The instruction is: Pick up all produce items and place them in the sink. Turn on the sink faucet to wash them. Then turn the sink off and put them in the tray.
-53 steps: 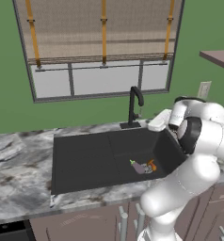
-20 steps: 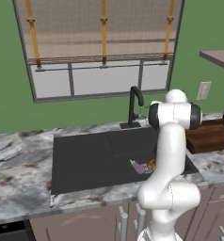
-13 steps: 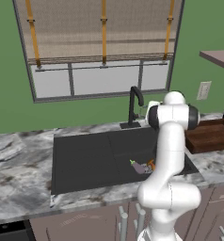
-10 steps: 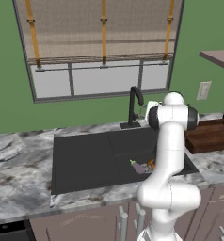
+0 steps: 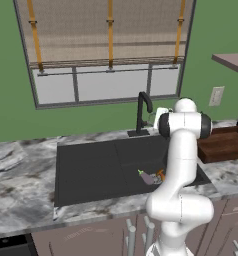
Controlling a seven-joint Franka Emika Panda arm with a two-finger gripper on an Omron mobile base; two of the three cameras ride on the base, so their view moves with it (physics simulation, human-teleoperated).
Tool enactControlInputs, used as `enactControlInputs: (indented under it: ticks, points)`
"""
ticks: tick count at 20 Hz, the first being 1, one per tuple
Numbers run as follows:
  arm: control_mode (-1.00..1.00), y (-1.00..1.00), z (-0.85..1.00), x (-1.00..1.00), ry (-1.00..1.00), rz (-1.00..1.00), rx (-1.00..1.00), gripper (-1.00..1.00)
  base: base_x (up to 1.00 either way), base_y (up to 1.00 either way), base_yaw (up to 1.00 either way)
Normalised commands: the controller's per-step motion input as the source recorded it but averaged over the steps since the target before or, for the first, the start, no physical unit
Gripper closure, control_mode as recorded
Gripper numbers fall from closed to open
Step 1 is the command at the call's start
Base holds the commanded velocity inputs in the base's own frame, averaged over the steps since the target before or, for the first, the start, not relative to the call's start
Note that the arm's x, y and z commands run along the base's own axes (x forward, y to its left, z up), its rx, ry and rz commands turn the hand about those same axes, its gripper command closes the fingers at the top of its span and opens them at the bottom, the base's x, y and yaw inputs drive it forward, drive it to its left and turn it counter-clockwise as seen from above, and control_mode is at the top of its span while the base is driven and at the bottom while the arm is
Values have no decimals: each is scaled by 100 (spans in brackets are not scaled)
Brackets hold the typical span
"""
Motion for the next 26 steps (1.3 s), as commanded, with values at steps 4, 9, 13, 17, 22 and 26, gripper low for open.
enactControlInputs:
  ticks: [4,9,13,17,22,26]
  points:
    - [-100,15,-3,31,0,1,0,-100,0,0,0]
    - [-100,19,0,31,0,0,0,-100,0,0,0]
    - [-100,21,0,32,0,0,-1,-100,0,0,0]
    - [-100,21,0,33,0,0,-1,-100,0,0,0]
    - [-100,20,0,32,2,0,-2,-100,0,0,0]
    - [-100,20,0,33,3,0,-2,-100,0,0,0]
